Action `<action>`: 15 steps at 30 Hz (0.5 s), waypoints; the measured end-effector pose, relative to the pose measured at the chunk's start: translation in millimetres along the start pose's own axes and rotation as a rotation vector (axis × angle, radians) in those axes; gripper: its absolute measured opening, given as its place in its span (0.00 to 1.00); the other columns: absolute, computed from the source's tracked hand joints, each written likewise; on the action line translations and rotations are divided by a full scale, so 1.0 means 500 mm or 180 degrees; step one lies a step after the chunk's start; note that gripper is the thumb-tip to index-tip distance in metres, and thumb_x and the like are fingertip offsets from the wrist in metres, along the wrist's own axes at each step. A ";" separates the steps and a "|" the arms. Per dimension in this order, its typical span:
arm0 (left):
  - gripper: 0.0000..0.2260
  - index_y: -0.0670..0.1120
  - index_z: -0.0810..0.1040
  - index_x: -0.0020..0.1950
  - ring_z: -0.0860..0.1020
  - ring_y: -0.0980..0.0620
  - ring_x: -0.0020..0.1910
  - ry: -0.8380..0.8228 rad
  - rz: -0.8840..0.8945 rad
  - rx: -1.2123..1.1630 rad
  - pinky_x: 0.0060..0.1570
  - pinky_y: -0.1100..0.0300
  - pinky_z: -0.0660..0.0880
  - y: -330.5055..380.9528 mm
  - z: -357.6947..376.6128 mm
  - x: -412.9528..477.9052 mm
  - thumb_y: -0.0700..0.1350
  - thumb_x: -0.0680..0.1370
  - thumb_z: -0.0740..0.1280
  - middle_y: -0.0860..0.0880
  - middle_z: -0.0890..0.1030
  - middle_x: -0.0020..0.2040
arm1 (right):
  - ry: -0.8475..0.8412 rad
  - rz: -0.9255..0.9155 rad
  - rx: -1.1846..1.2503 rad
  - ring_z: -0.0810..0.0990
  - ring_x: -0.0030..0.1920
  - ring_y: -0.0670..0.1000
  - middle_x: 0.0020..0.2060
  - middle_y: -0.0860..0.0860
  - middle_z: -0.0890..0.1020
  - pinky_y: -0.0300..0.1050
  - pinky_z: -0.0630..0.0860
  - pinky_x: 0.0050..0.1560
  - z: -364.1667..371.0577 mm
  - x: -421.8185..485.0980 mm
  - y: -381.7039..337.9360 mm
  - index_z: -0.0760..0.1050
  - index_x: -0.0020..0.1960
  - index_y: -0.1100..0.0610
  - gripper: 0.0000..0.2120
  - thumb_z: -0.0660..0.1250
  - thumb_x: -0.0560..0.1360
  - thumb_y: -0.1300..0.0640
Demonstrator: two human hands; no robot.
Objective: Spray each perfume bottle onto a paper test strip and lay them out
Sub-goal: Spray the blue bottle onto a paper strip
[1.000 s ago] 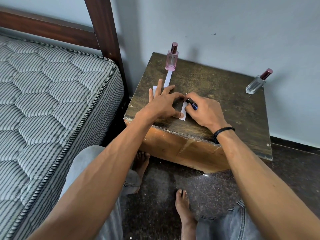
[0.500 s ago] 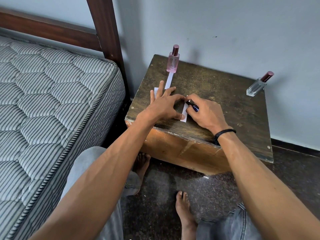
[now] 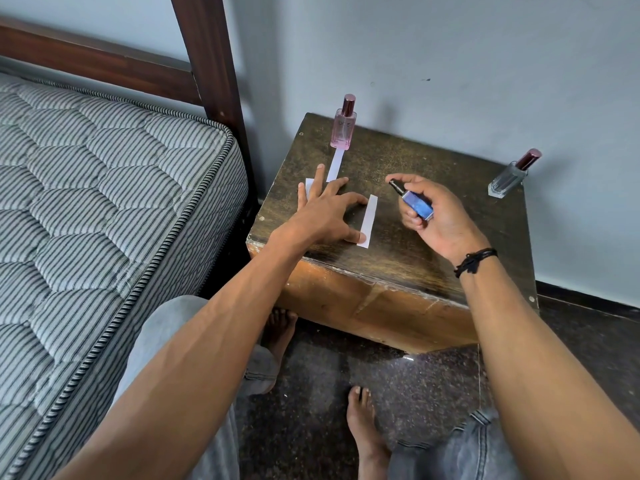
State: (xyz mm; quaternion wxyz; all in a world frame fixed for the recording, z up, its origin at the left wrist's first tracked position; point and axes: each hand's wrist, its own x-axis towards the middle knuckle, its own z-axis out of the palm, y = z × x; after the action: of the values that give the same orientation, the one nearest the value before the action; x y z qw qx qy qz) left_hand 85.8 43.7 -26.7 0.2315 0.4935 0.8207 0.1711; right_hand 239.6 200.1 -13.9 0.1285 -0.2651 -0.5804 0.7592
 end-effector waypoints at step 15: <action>0.31 0.63 0.69 0.72 0.29 0.44 0.77 0.0007 -0.0001 -0.0032 0.74 0.35 0.33 -0.002 0.002 0.000 0.58 0.71 0.75 0.51 0.51 0.82 | 0.0281 -0.1000 -0.3705 0.75 0.35 0.44 0.33 0.44 0.75 0.42 0.68 0.37 0.020 -0.024 0.044 0.78 0.65 0.39 0.14 0.66 0.81 0.51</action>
State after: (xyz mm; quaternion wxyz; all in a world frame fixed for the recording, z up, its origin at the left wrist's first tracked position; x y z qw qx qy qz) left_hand 85.4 43.4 -28.1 0.2331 0.4921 0.8202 0.1757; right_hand 246.3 179.5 -29.9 0.0969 -0.2341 -0.9268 0.2773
